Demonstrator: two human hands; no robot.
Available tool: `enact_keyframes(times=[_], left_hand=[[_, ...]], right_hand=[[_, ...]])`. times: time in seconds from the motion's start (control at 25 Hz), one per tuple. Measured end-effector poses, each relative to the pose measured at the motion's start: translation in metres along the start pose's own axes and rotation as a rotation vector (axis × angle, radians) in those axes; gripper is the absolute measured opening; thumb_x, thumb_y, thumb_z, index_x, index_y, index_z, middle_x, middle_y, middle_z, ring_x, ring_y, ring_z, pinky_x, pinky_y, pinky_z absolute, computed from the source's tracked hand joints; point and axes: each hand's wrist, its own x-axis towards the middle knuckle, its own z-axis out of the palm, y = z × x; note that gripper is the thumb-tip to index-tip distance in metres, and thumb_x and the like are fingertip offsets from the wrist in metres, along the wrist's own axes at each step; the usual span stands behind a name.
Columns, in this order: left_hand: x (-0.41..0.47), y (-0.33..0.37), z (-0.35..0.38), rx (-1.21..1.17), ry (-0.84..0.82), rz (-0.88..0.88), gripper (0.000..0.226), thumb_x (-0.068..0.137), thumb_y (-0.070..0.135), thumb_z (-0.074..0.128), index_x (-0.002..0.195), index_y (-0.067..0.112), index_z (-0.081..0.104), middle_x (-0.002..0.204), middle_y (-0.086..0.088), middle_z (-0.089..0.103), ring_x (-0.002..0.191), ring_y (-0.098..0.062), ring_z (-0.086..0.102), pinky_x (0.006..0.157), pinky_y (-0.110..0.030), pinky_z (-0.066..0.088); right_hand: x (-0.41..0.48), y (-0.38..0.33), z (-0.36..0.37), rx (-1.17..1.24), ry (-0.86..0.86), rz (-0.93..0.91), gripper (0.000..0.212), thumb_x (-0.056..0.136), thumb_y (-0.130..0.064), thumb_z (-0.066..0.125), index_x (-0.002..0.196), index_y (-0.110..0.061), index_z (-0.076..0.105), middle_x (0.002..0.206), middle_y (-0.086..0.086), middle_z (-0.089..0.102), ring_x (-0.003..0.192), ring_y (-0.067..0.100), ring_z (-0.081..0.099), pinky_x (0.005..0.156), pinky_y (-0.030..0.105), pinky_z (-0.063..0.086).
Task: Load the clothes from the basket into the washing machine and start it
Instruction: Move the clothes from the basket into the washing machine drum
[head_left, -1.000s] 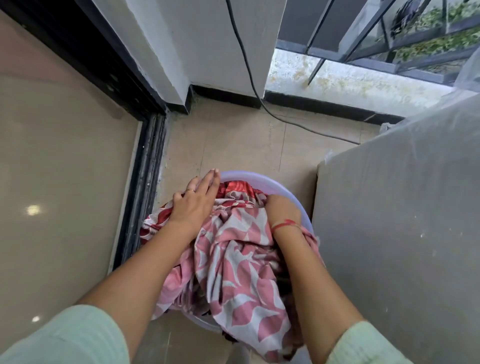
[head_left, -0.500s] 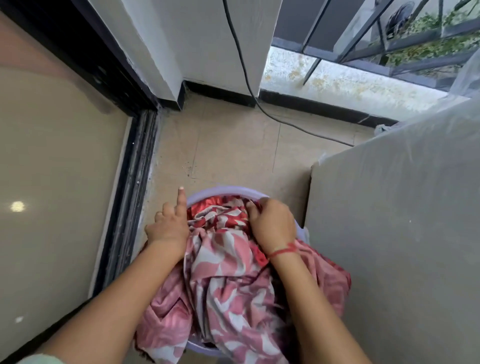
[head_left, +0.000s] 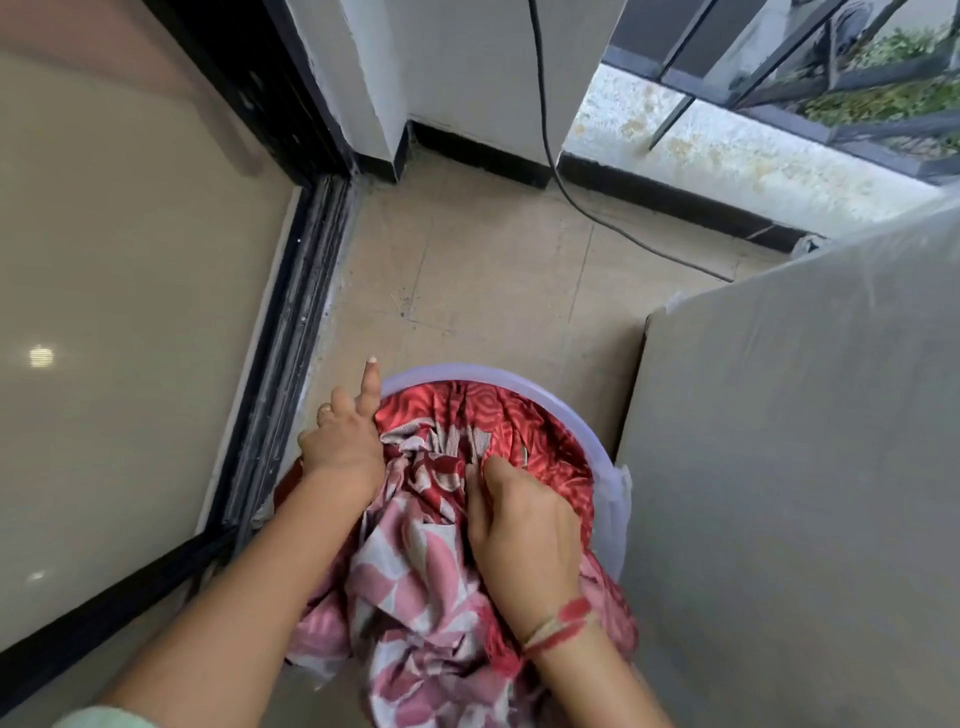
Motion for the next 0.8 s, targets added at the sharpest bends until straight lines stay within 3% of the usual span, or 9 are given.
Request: enact_keyframes(times=[0.24,0.36,0.44,0.52,0.6,0.64,0.72,0.76,0.8], left_hand=[[-0.010,-0.001,0.001,-0.097,0.029,-0.041,0.083,0.096,0.015,0.041,0.143,0.018,-0.027,0.142,-0.015,0.026,0.124,-0.028,0.041,0.091,-0.040,0.045],[-0.004,0.001,-0.008,-0.076,0.006,-0.017,0.088,0.094,0.019,0.047,0.144,0.019,-0.025,0.142,-0.016,0.027,0.125,-0.028,0.041,0.092,-0.040,0.043],[0.008,0.008,-0.016,-0.110,0.012,0.002,0.087,0.094,0.022,0.047,0.145,0.019,-0.024,0.141,-0.016,0.028,0.125,-0.029,0.041,0.092,-0.042,0.042],[0.015,0.010,-0.014,-0.152,0.012,-0.011,0.084,0.095,0.020,0.045,0.145,0.020,-0.023,0.140,-0.017,0.029,0.124,-0.031,0.040,0.091,-0.044,0.042],[0.015,0.007,-0.005,-0.194,0.055,0.006,0.078,0.096,0.010,0.039,0.146,0.020,-0.020,0.136,-0.017,0.031,0.120,-0.032,0.041,0.089,-0.045,0.043],[0.015,0.005,-0.001,-0.208,0.100,0.033,0.075,0.096,0.006,0.036,0.147,0.019,-0.019,0.133,-0.018,0.032,0.117,-0.032,0.042,0.087,-0.044,0.044],[0.011,-0.004,0.005,-0.256,0.178,0.110,0.076,0.095,0.001,0.034,0.147,0.020,-0.019,0.130,-0.018,0.034,0.111,-0.033,0.044,0.087,-0.043,0.044],[0.010,-0.011,0.009,-0.309,0.190,0.165,0.082,0.093,-0.001,0.037,0.145,0.023,-0.022,0.130,-0.017,0.033,0.110,-0.034,0.045,0.088,-0.043,0.044],[0.007,-0.018,0.012,-0.369,0.174,0.223,0.091,0.090,-0.003,0.041,0.143,0.027,-0.026,0.132,-0.016,0.031,0.111,-0.034,0.045,0.091,-0.043,0.043]], right_hand=[[0.021,0.006,0.007,-0.056,0.118,-0.082,0.031,0.081,-0.024,0.058,0.060,-0.021,0.036,0.049,0.004,0.051,0.039,0.029,0.049,0.043,0.023,0.017],[0.019,0.007,0.012,-0.070,0.160,-0.012,0.032,0.088,-0.029,0.053,0.063,-0.020,0.034,0.052,0.004,0.051,0.042,0.029,0.050,0.042,0.025,0.020],[0.039,0.011,-0.003,-0.067,0.086,0.086,0.030,0.094,-0.033,0.048,0.070,-0.014,0.047,0.066,0.009,0.060,0.059,0.034,0.059,0.047,0.032,0.033],[0.061,0.010,-0.019,-0.242,-0.047,0.152,0.031,0.096,-0.040,0.040,0.093,-0.012,0.053,0.086,0.011,0.066,0.083,0.034,0.063,0.065,0.038,0.043],[0.085,-0.003,-0.030,-0.534,-0.044,0.051,0.037,0.096,-0.041,0.036,0.115,-0.011,0.048,0.102,0.012,0.064,0.099,0.033,0.059,0.077,0.040,0.042],[0.101,-0.014,-0.034,-0.525,-0.065,-0.036,0.037,0.096,-0.036,0.036,0.118,-0.009,0.049,0.109,0.014,0.062,0.104,0.034,0.056,0.080,0.039,0.042],[0.136,-0.032,-0.027,-0.014,-0.523,-0.073,0.034,0.096,-0.019,0.039,0.119,0.001,0.053,0.116,0.018,0.059,0.106,0.033,0.055,0.083,0.030,0.046],[0.146,-0.036,-0.013,0.191,-0.774,-0.031,0.032,0.096,-0.010,0.042,0.121,0.006,0.052,0.113,0.013,0.058,0.101,0.028,0.055,0.075,0.016,0.048],[0.149,-0.034,0.005,0.258,-0.855,0.090,0.031,0.095,-0.004,0.045,0.123,0.007,0.051,0.105,0.005,0.054,0.090,0.022,0.052,0.057,0.002,0.043]])
